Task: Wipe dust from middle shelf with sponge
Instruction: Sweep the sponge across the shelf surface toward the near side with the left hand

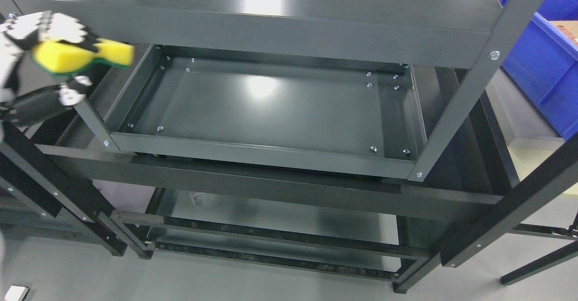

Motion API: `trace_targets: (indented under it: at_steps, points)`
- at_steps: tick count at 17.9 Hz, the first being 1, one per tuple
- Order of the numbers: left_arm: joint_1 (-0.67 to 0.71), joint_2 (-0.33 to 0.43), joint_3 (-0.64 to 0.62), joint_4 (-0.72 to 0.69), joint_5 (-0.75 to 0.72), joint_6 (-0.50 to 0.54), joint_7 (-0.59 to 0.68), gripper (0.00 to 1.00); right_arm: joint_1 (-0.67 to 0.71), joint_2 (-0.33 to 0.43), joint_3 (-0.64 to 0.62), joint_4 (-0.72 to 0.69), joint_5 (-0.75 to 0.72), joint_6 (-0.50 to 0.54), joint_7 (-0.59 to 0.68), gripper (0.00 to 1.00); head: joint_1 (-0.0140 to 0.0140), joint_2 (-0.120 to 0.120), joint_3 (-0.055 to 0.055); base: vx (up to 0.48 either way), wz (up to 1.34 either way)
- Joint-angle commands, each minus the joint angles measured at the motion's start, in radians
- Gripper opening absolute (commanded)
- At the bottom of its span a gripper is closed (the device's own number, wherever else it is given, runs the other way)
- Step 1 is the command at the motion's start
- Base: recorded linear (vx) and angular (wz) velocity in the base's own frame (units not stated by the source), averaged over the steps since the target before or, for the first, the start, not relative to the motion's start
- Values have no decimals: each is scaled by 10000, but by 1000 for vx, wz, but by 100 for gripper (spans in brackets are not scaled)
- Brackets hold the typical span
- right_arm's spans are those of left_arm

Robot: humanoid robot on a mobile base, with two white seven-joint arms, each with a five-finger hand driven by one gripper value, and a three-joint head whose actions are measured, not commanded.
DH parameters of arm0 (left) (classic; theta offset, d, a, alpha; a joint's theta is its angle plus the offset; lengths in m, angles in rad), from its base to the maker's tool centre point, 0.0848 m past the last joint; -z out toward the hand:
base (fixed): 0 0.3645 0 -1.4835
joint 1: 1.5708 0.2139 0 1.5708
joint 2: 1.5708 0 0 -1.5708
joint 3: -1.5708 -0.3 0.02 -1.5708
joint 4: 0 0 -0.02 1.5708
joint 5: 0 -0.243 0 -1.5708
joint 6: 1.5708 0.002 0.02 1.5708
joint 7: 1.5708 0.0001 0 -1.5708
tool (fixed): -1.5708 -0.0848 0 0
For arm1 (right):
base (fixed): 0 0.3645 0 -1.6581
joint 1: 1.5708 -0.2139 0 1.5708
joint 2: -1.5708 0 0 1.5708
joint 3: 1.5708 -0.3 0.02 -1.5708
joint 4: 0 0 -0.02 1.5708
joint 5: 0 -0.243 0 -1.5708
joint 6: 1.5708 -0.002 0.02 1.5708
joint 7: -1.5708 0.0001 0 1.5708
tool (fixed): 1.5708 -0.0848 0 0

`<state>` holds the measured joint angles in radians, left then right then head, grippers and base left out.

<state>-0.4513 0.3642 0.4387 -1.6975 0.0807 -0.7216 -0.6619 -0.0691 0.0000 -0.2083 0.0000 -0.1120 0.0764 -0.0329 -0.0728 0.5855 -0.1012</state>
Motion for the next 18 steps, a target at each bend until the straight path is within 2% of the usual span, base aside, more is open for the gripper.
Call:
trace_targets:
  at_steps: [1, 3, 7, 10, 11, 14, 16, 18]
  points:
    - [601, 1620, 3069, 730, 297, 22, 7, 16, 1, -175, 12, -174, 0, 3, -39, 100, 0, 0, 0, 18, 21]
    - [571, 1558, 2336, 699, 328, 7, 23, 16, 1, -175, -3, -174, 0, 3, -39, 100, 0, 0, 0, 10, 4]
    - [219, 748, -681, 179, 405, -253, 115, 16, 1, -175, -4, -174, 0, 3, -39, 100, 0, 0, 0, -6, -20]
    - [-240, -387, -3261, -251, 283, -269, 146, 14, 1, -175, 12, -174, 0, 3, -39, 100, 0, 0, 0, 0, 21]
    - [-576, -709, -3814, -267, 54, -269, 161, 14, 1, -175, 12, -174, 0, 3, -39, 100, 0, 0, 0, 6, 25]
    - [-1559, -2485, -5089, -160, -1186, -193, 130, 14, 1, -175, 12, -174, 0, 3, -39, 100, 0, 0, 0, 0, 0]
    - [-1730, -3467, -6008, -8, -2181, -147, 115, 15, 1, -175, 12, -174, 0, 3, -39, 100, 0, 0, 0, 0, 0]
    - [-1928, -3467, -7111, 283, -2768, -70, 359, 15, 1, -175, -4, -174, 0, 3, -39, 100, 0, 0, 0, 0, 0]
